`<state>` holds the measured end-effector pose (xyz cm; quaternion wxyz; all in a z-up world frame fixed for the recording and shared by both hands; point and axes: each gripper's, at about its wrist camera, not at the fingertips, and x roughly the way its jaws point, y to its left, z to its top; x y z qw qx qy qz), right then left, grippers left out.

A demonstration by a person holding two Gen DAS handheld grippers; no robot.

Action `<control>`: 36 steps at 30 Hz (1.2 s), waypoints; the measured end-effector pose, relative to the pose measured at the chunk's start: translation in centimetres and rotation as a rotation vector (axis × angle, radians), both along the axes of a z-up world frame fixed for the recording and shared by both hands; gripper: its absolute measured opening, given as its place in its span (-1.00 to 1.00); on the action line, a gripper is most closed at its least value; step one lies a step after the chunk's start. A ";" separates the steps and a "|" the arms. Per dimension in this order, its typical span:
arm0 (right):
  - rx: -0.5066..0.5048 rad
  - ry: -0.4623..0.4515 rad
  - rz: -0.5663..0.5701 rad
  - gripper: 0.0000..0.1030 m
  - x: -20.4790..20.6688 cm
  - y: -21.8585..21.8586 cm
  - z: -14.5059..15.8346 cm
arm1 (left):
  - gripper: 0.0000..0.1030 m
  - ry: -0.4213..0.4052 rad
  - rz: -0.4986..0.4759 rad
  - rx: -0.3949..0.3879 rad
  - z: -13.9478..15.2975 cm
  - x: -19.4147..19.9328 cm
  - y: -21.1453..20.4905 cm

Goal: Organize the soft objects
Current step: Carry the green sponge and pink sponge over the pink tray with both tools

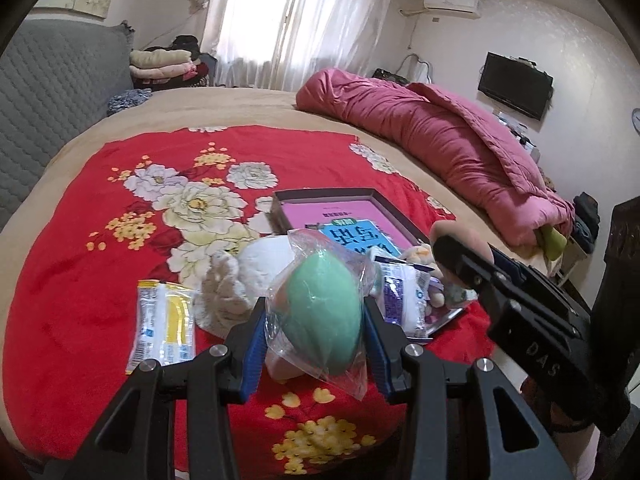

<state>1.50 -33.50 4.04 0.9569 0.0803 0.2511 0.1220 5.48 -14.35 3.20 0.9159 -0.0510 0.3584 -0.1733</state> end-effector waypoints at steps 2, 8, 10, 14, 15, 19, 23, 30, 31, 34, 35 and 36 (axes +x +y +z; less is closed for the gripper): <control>0.007 0.008 -0.028 -0.16 0.3 -0.9 -0.2 | -0.14 0.003 -0.016 0.009 -0.1 0.1 -0.7; 0.027 0.040 -0.093 -0.16 1.0 -3.5 -1.1 | -0.14 0.032 -0.063 0.015 -1.1 1.2 -3.1; 0.029 0.047 -0.110 -0.16 1.1 -4.1 -1.4 | -0.14 0.048 -0.081 0.013 -1.6 1.8 -4.1; 0.046 0.060 -0.143 -0.16 1.3 -5.5 -2.1 | -0.14 0.076 -0.119 0.013 -2.6 2.6 -6.0; 0.050 0.066 -0.154 -0.16 1.3 -5.9 -2.3 | -0.14 0.082 -0.138 0.012 -2.9 2.8 -6.7; 0.065 0.082 -0.185 -0.16 1.4 -7.4 -2.9 | -0.14 0.110 -0.192 0.026 -4.2 3.0 -8.9; 0.080 0.104 -0.205 -0.16 1.8 -8.3 -3.5 | -0.14 0.132 -0.230 0.060 -5.8 3.0 -10.9; 0.079 0.146 -0.193 -0.16 2.5 -8.6 -4.7 | -0.14 0.165 -0.239 0.085 -7.8 4.3 -12.3; 0.079 0.160 -0.189 -0.16 2.7 -8.6 -5.0 | -0.14 0.166 -0.239 0.086 -8.0 4.5 -12.3; 0.085 0.201 -0.177 -0.16 3.4 -8.6 -5.9 | -0.14 0.160 -0.245 0.088 -8.1 4.8 -12.5; 0.086 0.210 -0.175 -0.16 3.5 -8.6 -6.1 | -0.14 0.155 -0.247 0.094 -8.1 4.8 -12.6; 0.083 0.231 -0.165 -0.16 3.9 -8.5 -6.4 | -0.14 0.150 -0.251 0.102 -8.1 4.8 -12.8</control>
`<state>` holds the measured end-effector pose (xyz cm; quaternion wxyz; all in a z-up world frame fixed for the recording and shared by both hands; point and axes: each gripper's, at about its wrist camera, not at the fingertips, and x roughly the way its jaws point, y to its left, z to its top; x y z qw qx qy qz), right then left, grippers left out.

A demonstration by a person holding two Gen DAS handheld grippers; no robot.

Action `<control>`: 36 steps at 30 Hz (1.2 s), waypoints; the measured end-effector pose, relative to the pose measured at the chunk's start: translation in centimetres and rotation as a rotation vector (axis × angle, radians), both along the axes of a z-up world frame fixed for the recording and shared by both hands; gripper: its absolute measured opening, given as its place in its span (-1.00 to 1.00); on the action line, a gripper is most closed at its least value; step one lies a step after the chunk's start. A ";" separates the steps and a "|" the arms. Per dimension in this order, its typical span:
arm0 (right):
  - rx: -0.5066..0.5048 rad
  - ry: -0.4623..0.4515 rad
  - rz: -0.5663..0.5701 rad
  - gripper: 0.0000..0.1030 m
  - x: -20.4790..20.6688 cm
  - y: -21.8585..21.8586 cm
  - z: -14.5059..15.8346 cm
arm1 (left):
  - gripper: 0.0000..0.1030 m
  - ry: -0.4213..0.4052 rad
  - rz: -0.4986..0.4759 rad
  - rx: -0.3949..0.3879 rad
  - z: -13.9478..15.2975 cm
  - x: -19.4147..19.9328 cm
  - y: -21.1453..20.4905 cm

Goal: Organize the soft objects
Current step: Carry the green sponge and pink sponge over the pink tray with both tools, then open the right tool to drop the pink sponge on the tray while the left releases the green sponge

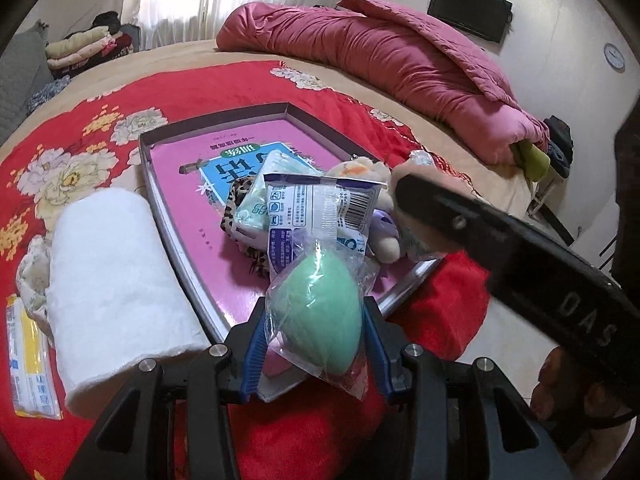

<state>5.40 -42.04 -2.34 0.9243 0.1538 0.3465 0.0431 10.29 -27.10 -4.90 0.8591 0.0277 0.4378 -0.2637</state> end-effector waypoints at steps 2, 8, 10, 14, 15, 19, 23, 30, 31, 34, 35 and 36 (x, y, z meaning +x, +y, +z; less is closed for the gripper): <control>-0.005 0.037 0.005 -0.16 0.5 0.1 -0.7 | -0.14 -0.005 -0.004 0.006 0.0 0.0 -0.2; -0.017 0.075 0.011 -0.15 0.8 0.4 -1.3 | -0.14 -0.006 -0.007 0.004 -0.1 0.1 -0.4; -0.025 0.092 0.014 -0.15 0.9 0.5 -1.5 | -0.14 -0.007 -0.007 0.006 -0.1 0.1 -0.4; -0.035 0.120 0.024 -0.15 1.2 0.7 -2.0 | -0.13 -0.006 -0.006 0.005 -0.1 0.1 -0.3; -0.035 0.127 0.026 -0.15 1.2 0.7 -2.1 | -0.13 -0.006 -0.006 0.006 -0.1 0.1 -0.4; -0.033 0.143 0.036 -0.14 1.4 0.7 -2.3 | -0.14 -0.005 -0.006 0.005 -0.1 0.0 -0.4; -0.029 0.145 0.037 -0.13 1.4 0.6 -2.3 | -0.13 -0.006 -0.005 0.005 -0.1 0.0 -0.3; -0.021 0.120 0.035 0.09 1.1 0.5 -1.9 | -0.13 -0.007 -0.005 0.005 -0.1 0.0 -0.3; -0.017 0.108 0.035 0.09 1.0 0.4 -1.7 | -0.13 -0.009 -0.005 0.008 -0.2 0.0 -0.3; 0.006 0.039 0.001 0.13 0.1 -0.1 -0.6 | -0.12 -0.010 -0.005 0.015 -0.1 0.1 -0.3; 0.015 0.015 -0.013 0.19 -0.2 -0.4 -0.2 | -0.11 -0.011 -0.004 0.018 -0.1 0.1 -0.3; 0.028 -0.023 -0.032 0.21 -0.6 -0.8 0.4 | -0.11 -0.011 -0.005 0.019 -0.1 0.2 -0.3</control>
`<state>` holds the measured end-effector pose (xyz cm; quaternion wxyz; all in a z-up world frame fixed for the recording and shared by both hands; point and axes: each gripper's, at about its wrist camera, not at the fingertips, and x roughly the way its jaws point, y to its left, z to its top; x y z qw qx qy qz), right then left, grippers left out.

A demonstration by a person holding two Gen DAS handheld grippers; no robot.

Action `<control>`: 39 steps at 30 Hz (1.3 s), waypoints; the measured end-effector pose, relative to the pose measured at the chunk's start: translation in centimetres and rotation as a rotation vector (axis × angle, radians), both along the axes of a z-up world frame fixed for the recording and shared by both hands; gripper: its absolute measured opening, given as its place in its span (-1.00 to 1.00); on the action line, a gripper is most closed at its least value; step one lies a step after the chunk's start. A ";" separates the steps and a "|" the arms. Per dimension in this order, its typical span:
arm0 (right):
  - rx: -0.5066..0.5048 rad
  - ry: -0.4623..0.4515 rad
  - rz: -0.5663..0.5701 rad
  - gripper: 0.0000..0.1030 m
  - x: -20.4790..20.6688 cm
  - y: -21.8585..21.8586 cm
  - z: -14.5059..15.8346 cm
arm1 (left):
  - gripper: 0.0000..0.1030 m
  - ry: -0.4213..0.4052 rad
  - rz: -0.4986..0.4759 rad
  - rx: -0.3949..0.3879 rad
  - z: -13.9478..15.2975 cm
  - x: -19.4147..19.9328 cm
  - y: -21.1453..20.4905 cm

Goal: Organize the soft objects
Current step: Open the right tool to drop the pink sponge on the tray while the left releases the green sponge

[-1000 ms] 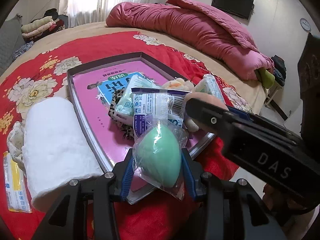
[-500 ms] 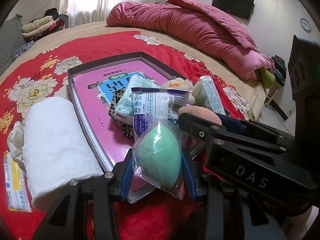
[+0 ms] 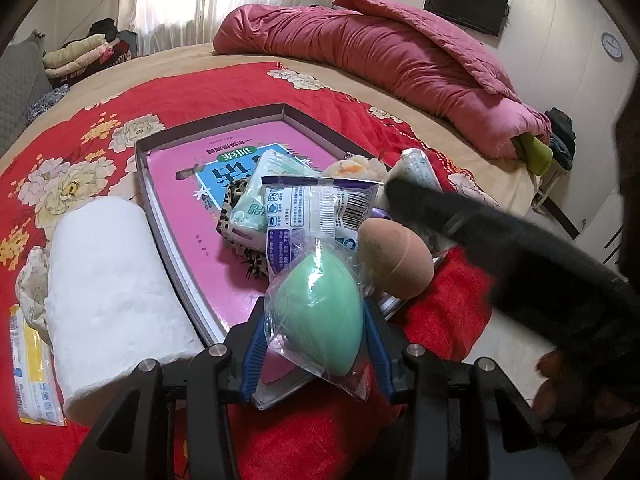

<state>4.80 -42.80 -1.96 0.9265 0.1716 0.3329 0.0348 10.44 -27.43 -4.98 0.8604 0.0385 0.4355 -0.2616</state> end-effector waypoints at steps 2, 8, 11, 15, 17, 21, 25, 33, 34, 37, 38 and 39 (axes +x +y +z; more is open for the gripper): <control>0.006 -0.047 -0.031 0.27 -0.5 -0.6 0.9 | -0.11 -0.005 -0.002 0.007 0.1 0.1 -0.2; 0.028 -0.085 -0.086 0.31 -1.2 -2.0 1.8 | -0.11 -0.022 -0.010 0.044 0.4 0.7 -1.3; 0.031 -0.073 -0.092 0.31 -1.2 -2.0 1.6 | -0.10 -0.027 -0.019 0.065 0.2 0.7 -1.9; 0.034 -0.077 -0.103 0.31 -1.4 -2.3 1.8 | -0.01 -0.032 -0.020 0.075 0.3 0.5 -1.9; 0.034 -0.079 -0.108 0.31 -1.5 -2.3 1.8 | 0.02 -0.033 -0.019 0.069 0.4 0.4 -1.8; 0.035 -0.081 -0.120 0.35 -1.7 -2.6 1.9 | 0.06 -0.035 -0.012 0.061 0.8 0.2 -1.5; 0.032 -0.082 -0.127 0.39 -1.8 -2.5 2.0 | 0.07 -0.036 -0.009 0.045 1.3 0.0 -1.0; 0.018 -0.071 -0.127 0.40 -1.8 -2.2 2.0 | 0.08 -0.042 0.004 0.031 2.1 -0.3 -0.2; 0.016 -0.067 -0.128 0.40 -1.7 -2.2 1.9 | 0.08 -0.044 0.004 0.029 2.2 -0.3 -0.2; 0.013 -0.060 -0.130 0.40 -1.7 -2.2 1.9 | 0.08 -0.046 0.009 0.021 2.5 -0.4 0.0; 0.010 -0.057 -0.130 0.41 -1.7 -2.1 1.9 | 0.08 -0.046 0.011 0.016 2.6 -0.4 0.1; 0.009 -0.057 -0.131 0.41 -1.8 -2.0 1.9 | 0.08 -0.046 0.013 0.012 2.8 -0.5 0.2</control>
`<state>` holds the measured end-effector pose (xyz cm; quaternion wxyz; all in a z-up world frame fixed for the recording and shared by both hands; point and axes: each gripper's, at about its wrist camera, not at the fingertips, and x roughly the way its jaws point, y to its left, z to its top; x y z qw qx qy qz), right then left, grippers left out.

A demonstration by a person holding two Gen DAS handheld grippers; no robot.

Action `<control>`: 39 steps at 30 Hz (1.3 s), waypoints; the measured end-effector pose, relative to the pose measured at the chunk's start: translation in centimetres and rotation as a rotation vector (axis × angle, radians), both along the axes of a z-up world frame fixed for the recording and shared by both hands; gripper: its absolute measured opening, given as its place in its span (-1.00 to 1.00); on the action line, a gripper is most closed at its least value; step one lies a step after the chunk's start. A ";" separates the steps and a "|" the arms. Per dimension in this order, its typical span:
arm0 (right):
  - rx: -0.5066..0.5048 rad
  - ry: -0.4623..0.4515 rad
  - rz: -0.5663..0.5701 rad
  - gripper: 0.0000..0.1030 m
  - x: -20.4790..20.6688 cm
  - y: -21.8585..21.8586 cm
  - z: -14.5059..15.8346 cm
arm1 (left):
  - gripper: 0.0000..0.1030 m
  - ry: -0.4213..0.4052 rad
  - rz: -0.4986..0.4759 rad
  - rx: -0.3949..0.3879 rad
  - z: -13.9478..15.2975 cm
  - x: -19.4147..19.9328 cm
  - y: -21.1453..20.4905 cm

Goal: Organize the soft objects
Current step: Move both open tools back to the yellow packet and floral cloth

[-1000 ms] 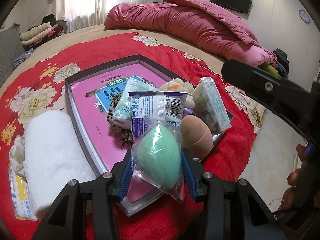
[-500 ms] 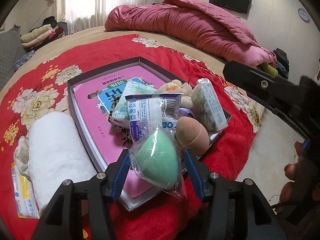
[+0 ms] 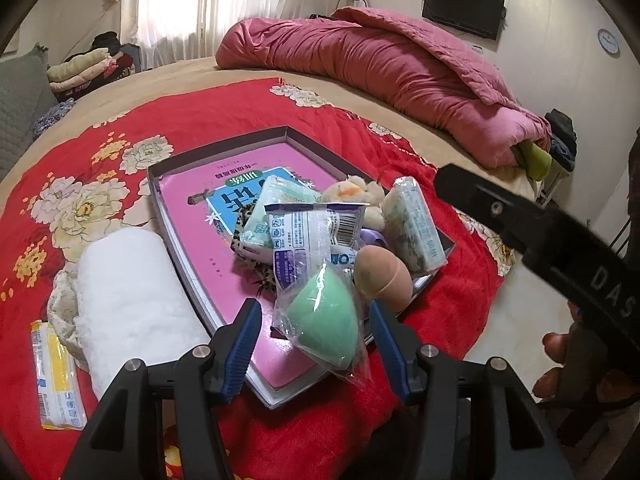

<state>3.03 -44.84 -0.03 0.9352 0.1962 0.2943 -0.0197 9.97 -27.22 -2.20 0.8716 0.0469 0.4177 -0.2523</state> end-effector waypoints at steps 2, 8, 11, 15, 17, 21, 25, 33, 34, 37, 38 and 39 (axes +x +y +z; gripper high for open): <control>-0.004 -0.001 0.000 0.41 -0.1 0.1 0.1 | 0.08 -0.001 0.004 -0.005 0.2 -0.1 0.1; -0.024 -0.008 0.008 0.42 -0.2 0.6 0.4 | 0.12 -0.001 0.018 -0.025 0.9 -0.6 1.0; -0.030 -0.011 0.014 0.43 -0.2 0.8 0.7 | 0.13 -0.003 0.025 -0.031 1.2 -0.9 1.4; -0.041 -0.019 0.023 0.43 -0.3 1.3 1.1 | 0.13 -0.010 0.037 -0.042 1.7 -1.2 2.2; -0.046 -0.026 0.025 0.44 -0.4 1.5 1.4 | 0.13 -0.014 0.043 -0.045 1.9 -1.4 2.4; -0.055 -0.033 0.038 0.45 -0.5 2.3 1.8 | 0.13 -0.025 0.052 -0.059 2.6 -1.8 3.3; -0.071 -0.041 0.055 0.46 -0.6 3.3 2.6 | 0.14 -0.037 0.063 -0.071 3.4 -2.2 4.3; -0.123 -0.081 0.118 0.46 -1.2 5.9 4.3 | 0.14 -0.052 0.123 -0.110 4.4 -3.2 8.0; -0.129 -0.084 0.128 0.46 -1.3 6.3 4.5 | 0.14 -0.054 0.132 -0.114 4.4 -3.3 8.5; -0.143 -0.090 0.159 0.46 -1.4 7.6 5.0 | 0.14 -0.056 0.160 -0.124 4.6 -3.6 10.4; -0.147 -0.089 0.168 0.46 -1.5 8.1 5.1 | 0.14 -0.056 0.169 -0.125 4.6 -3.8 11.1; -0.150 -0.089 0.178 0.46 -1.5 8.5 5.2 | 0.14 -0.057 0.185 -0.127 4.6 -3.8 12.0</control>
